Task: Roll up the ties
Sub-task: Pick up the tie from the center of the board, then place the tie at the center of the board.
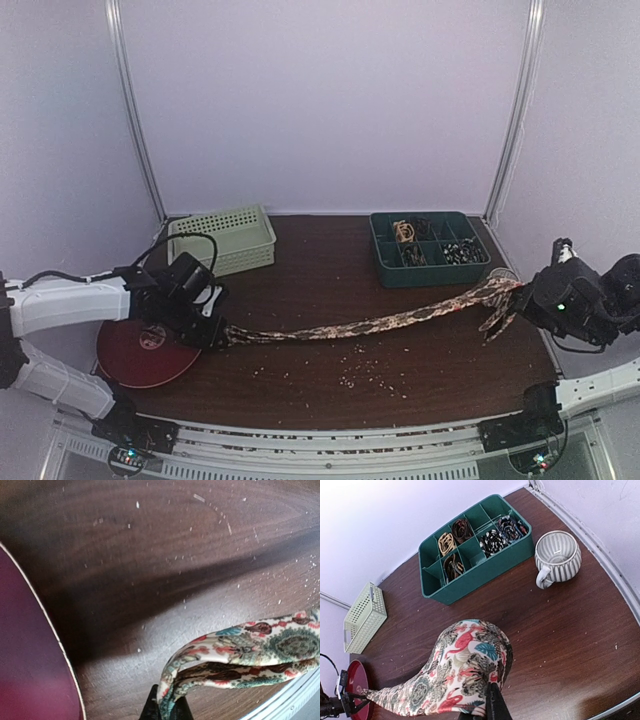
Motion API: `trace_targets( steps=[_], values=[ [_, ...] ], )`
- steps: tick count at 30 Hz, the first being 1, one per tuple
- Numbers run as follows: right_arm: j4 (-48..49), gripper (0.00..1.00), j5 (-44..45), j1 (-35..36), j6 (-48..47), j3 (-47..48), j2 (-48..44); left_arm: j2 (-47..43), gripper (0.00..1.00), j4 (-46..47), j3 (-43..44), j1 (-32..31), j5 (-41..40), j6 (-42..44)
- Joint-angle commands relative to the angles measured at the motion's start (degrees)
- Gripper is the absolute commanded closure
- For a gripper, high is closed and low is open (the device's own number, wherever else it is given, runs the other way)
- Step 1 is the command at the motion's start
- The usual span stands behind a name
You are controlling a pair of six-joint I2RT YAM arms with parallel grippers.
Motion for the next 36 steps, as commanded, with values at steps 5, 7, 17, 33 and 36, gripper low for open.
trace_targets(
  steps=[5, 7, 17, 33, 36],
  values=[
    [1.9, 1.00, 0.9, -18.3, -21.7, 5.3, 12.5, 0.2, 1.00, 4.3, -5.3, 0.3, 5.4, -4.1],
    [6.6, 1.00, -6.5, -26.6, -30.7, 3.7, 15.2, 1.1, 1.00, 4.5, -5.8, 0.3, 5.1, -4.2],
    [9.4, 1.00, -20.9, -46.2, -46.4, -2.1, 33.1, 5.5, 1.00, 4.7, -5.5, -0.2, 5.4, -4.0],
    [8.6, 0.68, -16.9, -50.6, -48.2, -1.3, 49.8, 13.6, 1.00, 1.5, 0.2, -0.4, 4.6, 0.1],
    [9.1, 0.66, -14.4, -52.5, -48.7, -0.7, 51.3, 14.9, 1.00, 1.1, 1.4, -0.4, 4.3, 0.8]
  ],
)
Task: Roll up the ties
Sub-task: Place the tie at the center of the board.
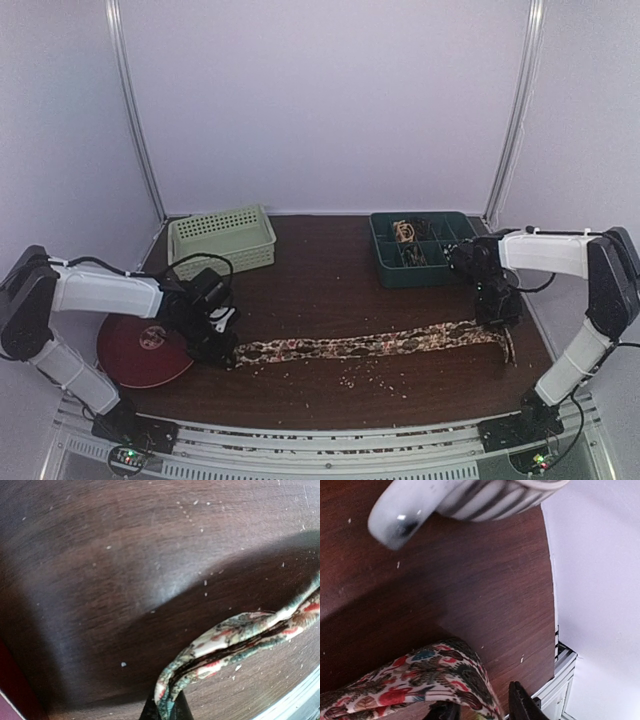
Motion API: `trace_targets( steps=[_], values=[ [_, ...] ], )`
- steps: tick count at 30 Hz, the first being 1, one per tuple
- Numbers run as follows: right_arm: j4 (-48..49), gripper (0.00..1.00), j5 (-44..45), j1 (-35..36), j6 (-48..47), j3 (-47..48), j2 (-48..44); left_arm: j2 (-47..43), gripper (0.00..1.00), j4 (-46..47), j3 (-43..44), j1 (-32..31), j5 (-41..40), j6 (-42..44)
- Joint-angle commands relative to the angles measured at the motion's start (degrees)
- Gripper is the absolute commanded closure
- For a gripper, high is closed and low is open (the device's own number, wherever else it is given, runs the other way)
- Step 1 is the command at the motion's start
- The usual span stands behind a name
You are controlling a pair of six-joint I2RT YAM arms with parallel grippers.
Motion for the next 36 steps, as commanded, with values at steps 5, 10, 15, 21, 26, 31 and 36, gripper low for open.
trace_targets(
  steps=[5, 10, 15, 21, 26, 31, 36],
  values=[
    [-0.6, 0.62, 8.5, -4.3, 0.2, 1.8, 2.1, 3.0, 0.99, -3.2, 3.5, 0.2, -4.4, 2.1],
    [1.1, 0.59, 8.9, -4.5, -0.3, 1.7, 3.7, 1.8, 0.86, -5.4, 6.1, 0.3, -6.7, 2.0],
    [1.3, 0.54, 10.7, -4.7, 0.5, 2.2, 5.0, -0.4, 0.81, -7.9, 9.4, 0.7, -10.4, 1.5],
    [-0.4, 0.47, 12.4, -4.9, 1.6, 5.2, 5.6, -1.4, 0.73, -8.9, 11.2, 0.7, -13.4, 0.5],
    [-2.0, 0.45, 13.5, -4.9, 2.4, 7.2, 5.6, -3.3, 0.70, -9.3, 12.9, 0.8, -15.9, -0.5],
    [-3.5, 0.45, 13.8, -4.9, 3.5, 8.9, 4.3, -5.8, 0.70, -1.7, 11.5, 0.7, -8.4, 0.8],
    [5.4, 0.52, 1.8, -3.2, -1.3, 7.2, -2.1, -5.0, 0.73, 6.9, 8.0, 0.8, 0.1, 0.7]
  ],
)
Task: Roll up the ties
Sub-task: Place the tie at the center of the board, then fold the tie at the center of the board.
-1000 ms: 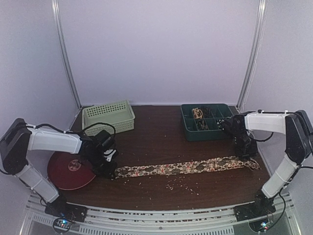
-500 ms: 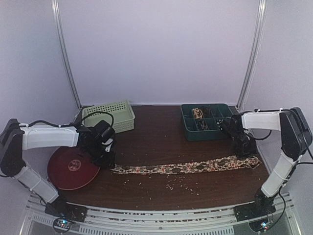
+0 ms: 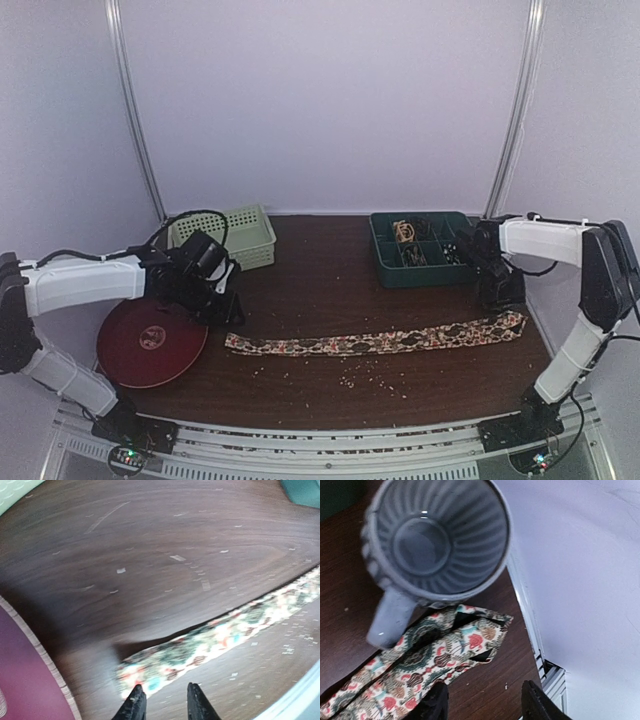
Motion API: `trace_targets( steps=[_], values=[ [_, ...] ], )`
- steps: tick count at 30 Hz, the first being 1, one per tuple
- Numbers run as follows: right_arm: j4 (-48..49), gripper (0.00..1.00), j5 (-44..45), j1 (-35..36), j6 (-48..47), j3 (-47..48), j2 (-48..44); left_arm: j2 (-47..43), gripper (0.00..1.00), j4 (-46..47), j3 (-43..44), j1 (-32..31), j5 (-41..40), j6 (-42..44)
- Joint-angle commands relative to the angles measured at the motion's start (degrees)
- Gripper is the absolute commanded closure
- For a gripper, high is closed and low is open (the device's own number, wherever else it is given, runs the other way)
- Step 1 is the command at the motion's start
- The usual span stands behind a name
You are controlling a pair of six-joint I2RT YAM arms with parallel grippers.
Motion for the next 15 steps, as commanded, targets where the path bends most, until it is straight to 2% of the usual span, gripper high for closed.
trace_targets(
  steps=[1, 3, 9, 15],
  values=[
    [8.8, 0.57, -11.8, 1.7, -3.3, -1.4, -7.6, 1.0, 0.75, 9.9, -3.3, 0.4, 8.5, -0.2],
    [14.1, 0.71, -18.1, 3.5, -3.8, -3.3, -10.9, 2.0, 0.79, 12.9, -5.3, 0.4, 10.1, -0.9],
    [31.3, 0.99, -29.3, 12.7, 0.9, -8.4, -16.9, 4.1, 0.89, 17.1, -9.7, 0.4, 9.2, -2.6],
    [53.5, 1.00, -36.9, 24.6, 5.6, -13.5, -13.3, 7.7, 0.92, 20.8, -11.6, 0.4, 4.6, -1.8]
  ],
)
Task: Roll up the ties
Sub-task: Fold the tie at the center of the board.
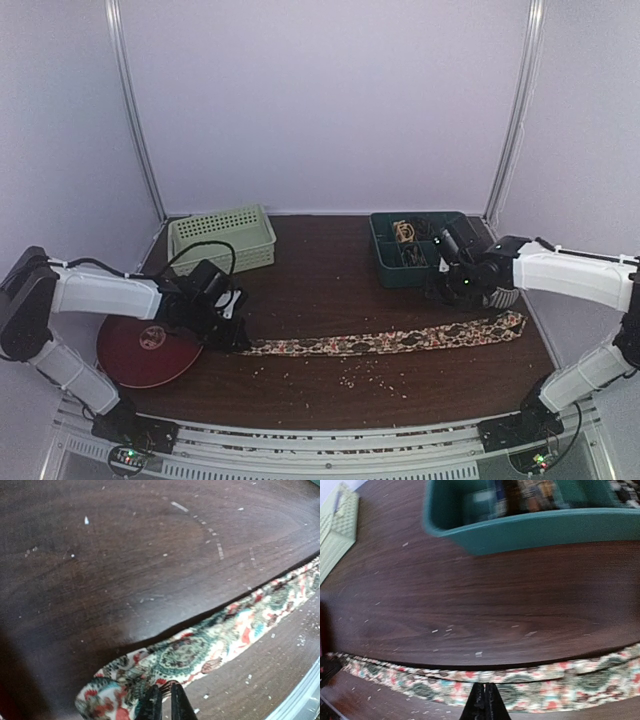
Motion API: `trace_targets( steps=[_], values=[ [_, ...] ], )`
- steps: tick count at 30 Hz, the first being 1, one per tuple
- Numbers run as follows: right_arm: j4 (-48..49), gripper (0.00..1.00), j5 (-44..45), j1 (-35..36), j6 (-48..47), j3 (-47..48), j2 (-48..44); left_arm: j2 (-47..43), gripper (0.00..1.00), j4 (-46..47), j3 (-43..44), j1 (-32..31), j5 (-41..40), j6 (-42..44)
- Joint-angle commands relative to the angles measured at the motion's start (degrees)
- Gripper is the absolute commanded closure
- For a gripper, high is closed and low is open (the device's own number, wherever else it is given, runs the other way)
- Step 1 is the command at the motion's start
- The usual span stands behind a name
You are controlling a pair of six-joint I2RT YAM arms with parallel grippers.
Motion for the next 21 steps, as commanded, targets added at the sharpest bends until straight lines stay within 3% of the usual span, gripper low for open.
trace_targets(
  steps=[1, 6, 12, 21],
  values=[
    [20.3, 1.00, -10.4, 7.8, 4.5, -3.3, 4.9, 3.1, 0.93, 4.5, 0.0, 0.4, -4.6, 0.1],
    [27.3, 1.00, -11.1, 14.8, 5.3, 0.0, 14.8, 1.7, 0.92, 1.7, 1.0, 0.4, -7.8, -1.9],
    [30.9, 1.00, -10.8, 17.1, 5.4, 2.5, 23.1, -4.1, 0.87, -2.8, 1.7, 0.4, -12.1, -3.3],
    [26.6, 1.00, -5.6, 16.9, 4.5, 0.8, 26.8, -5.5, 0.90, -3.1, 0.7, 0.4, -9.1, -2.8]
  ],
)
